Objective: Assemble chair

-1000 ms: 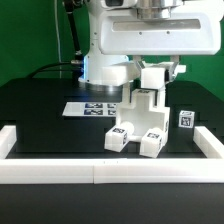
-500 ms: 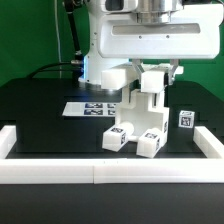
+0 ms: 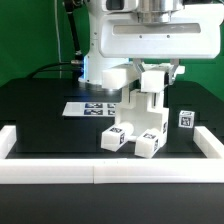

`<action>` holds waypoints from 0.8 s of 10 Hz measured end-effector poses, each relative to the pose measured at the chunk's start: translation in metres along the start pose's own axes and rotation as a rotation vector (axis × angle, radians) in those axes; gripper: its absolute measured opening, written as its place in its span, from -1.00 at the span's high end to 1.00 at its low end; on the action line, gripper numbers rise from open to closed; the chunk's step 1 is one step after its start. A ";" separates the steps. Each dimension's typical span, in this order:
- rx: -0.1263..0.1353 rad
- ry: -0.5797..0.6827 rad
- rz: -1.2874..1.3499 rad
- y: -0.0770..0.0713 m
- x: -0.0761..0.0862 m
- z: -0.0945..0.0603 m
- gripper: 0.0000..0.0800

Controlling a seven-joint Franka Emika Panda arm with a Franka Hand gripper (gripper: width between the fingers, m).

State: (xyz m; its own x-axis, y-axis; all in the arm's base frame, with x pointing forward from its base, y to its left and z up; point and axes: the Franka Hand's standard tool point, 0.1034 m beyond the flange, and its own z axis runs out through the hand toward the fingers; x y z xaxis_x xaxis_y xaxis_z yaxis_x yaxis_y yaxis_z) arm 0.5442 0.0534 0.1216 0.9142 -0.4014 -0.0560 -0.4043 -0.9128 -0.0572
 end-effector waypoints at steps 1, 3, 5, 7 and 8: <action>-0.001 0.001 0.007 0.002 0.001 0.000 0.27; 0.000 0.004 0.006 0.001 0.002 0.000 0.27; 0.000 0.004 0.005 0.002 0.002 0.000 0.27; -0.001 0.003 0.023 0.002 0.002 0.000 0.27; -0.001 0.003 0.039 0.002 0.002 0.000 0.27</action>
Offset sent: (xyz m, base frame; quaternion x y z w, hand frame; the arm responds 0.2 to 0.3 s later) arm 0.0000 0.0000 0.0000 0.0000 0.0000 0.0000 1.0000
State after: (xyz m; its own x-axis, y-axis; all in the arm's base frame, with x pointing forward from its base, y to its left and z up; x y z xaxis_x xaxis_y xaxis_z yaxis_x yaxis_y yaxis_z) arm 0.5448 0.0510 0.1211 0.8978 -0.4368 -0.0555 -0.4396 -0.8966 -0.0543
